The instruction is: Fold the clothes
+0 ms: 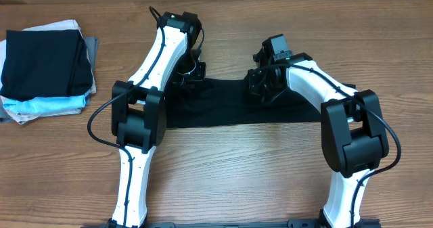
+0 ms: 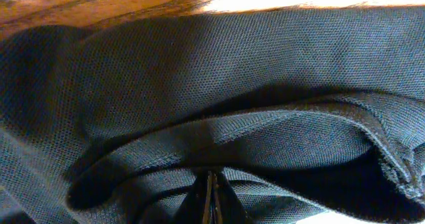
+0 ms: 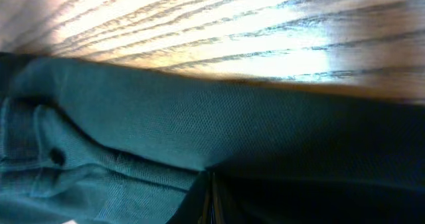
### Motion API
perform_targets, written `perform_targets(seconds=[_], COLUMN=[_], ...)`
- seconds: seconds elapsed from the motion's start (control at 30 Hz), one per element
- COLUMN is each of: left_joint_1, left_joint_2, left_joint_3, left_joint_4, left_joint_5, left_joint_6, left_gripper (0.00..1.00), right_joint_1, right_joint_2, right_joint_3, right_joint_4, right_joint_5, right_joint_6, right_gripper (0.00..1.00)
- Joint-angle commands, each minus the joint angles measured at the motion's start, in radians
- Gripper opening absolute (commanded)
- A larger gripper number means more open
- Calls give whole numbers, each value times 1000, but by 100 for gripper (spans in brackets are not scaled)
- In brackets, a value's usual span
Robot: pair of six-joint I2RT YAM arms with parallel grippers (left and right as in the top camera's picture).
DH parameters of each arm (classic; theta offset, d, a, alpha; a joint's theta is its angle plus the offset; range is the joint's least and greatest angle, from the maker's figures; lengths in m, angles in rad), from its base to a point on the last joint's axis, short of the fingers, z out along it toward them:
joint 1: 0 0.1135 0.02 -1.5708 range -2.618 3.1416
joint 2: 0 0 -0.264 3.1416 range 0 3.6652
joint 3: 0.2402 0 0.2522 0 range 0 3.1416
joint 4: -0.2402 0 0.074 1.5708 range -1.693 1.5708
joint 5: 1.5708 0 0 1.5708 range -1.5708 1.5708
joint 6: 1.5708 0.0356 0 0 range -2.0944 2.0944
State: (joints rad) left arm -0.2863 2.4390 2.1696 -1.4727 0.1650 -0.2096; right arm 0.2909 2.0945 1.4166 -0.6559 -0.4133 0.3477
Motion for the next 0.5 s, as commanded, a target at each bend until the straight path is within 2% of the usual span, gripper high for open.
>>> perform_targets(seconds=[0.0, 0.13, 0.47], left_joint_1=[7, 9, 13], left_joint_2=[-6, -6, -6], left_joint_3=[-4, -4, -4], left_joint_4=[1, 1, -4], left_joint_5=[12, 12, 12], left_joint_6=[0, 0, 0], left_gripper=[4, 4, 4], right_joint_1=[10, 9, 9], right_joint_2=[-16, -16, -16], right_joint_3=[-20, -21, -21], right_joint_4=[26, 73, 119], right_joint_5=[31, 92, 85], right_joint_6=[24, 24, 54], right_gripper=[4, 4, 4])
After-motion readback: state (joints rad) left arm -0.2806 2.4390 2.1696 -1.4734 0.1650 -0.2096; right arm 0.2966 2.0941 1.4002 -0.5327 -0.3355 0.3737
